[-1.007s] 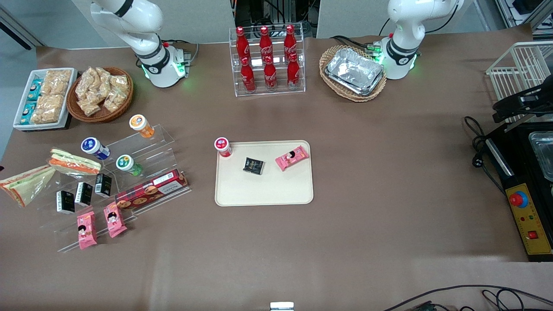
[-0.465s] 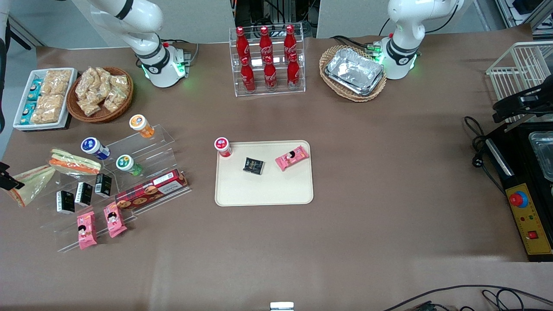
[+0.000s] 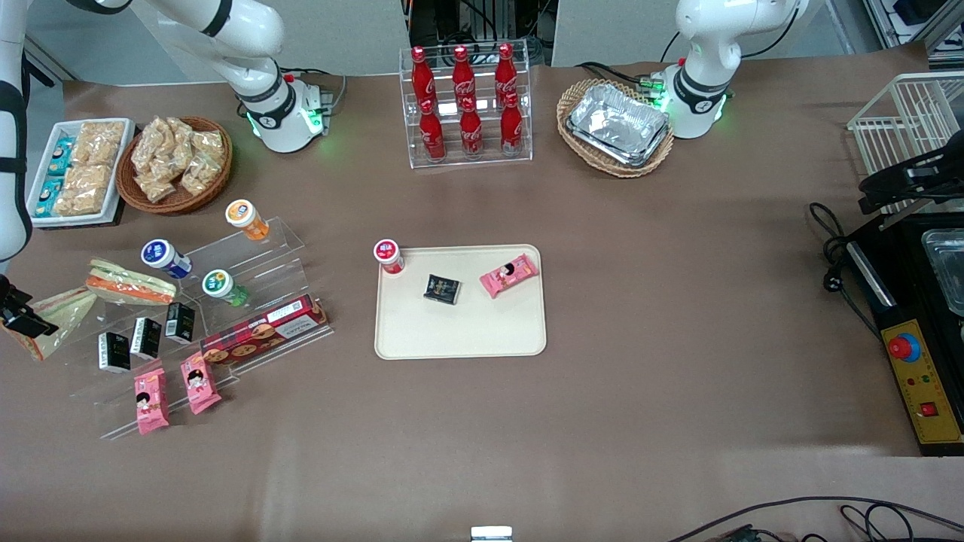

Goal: Place sandwich on tray
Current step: 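Lower the right gripper and grasp the wrapped triangular sandwich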

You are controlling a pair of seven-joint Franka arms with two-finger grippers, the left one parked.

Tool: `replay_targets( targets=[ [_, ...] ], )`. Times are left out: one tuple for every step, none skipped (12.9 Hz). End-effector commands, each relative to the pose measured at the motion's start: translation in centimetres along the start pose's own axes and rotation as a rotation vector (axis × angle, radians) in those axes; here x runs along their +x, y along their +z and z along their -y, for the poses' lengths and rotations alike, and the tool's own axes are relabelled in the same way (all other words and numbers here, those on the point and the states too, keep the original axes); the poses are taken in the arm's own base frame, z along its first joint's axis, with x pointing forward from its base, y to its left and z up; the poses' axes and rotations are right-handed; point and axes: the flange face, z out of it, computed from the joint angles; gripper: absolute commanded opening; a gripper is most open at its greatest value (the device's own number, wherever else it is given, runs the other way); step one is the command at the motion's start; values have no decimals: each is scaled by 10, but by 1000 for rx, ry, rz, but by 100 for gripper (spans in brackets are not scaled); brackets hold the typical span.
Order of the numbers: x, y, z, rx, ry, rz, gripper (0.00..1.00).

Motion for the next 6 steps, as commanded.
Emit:
replay_targets(
  targets=[
    [0,-1,-1,17,-30,-15,78],
    [1,-2,-2,17,-41,-15,66],
    [1,-3,-1,16,-39,-10,48],
    [1,-3,-1,17,-34,-8,38],
    [2,-4,-1,16,-42,-10,31],
    [2,-6,-1,18,-45,-13,28]
  ],
)
